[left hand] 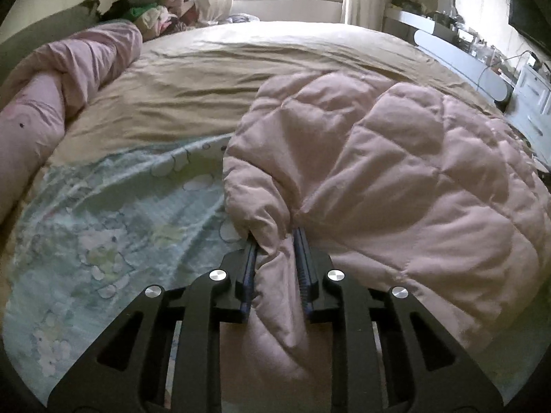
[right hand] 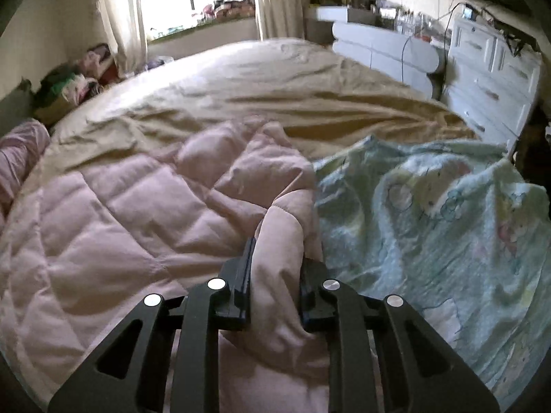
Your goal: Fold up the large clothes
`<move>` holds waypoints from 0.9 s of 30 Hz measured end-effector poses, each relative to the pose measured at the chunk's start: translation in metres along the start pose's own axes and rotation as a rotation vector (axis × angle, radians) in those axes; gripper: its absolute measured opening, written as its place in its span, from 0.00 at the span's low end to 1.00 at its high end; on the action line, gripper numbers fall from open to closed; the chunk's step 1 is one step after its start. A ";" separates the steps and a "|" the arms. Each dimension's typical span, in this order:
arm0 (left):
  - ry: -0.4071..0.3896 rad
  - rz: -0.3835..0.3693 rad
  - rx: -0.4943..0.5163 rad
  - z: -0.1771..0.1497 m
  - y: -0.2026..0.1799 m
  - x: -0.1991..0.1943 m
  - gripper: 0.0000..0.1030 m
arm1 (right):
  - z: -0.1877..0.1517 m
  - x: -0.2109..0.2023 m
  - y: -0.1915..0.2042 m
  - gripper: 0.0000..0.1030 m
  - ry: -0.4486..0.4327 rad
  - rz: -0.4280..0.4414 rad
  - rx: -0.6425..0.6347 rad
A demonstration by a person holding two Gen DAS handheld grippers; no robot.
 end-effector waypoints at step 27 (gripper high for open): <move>-0.112 0.018 0.048 -0.031 -0.041 -0.104 0.85 | -0.076 -0.138 0.080 0.93 -0.119 0.236 -0.317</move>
Point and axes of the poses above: each gripper's, at about its wrist camera, not at the fingertips, and x roughly the way its jaws point, y to its left, z to its top, the point moved 10 cm from there along x, roughly the way its jaws point, and after that the axes turned 9 degrees about y, right-handed, at the moved point
